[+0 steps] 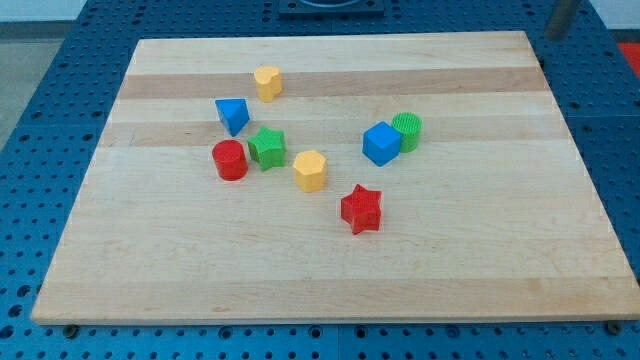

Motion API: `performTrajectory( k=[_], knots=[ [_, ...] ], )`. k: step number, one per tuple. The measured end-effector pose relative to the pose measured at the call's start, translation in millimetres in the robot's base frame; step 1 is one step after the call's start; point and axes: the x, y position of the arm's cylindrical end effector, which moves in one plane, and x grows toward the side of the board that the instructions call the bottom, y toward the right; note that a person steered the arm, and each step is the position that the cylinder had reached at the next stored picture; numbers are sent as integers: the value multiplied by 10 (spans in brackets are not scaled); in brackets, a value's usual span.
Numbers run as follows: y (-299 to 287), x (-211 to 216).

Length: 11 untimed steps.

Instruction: Move your arm towards the red circle

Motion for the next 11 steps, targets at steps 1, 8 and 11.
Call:
performTrajectory(
  k=[1,8,11],
  knots=[
    [0,3],
    [-3713,323],
    [-4961,734]
  ],
)
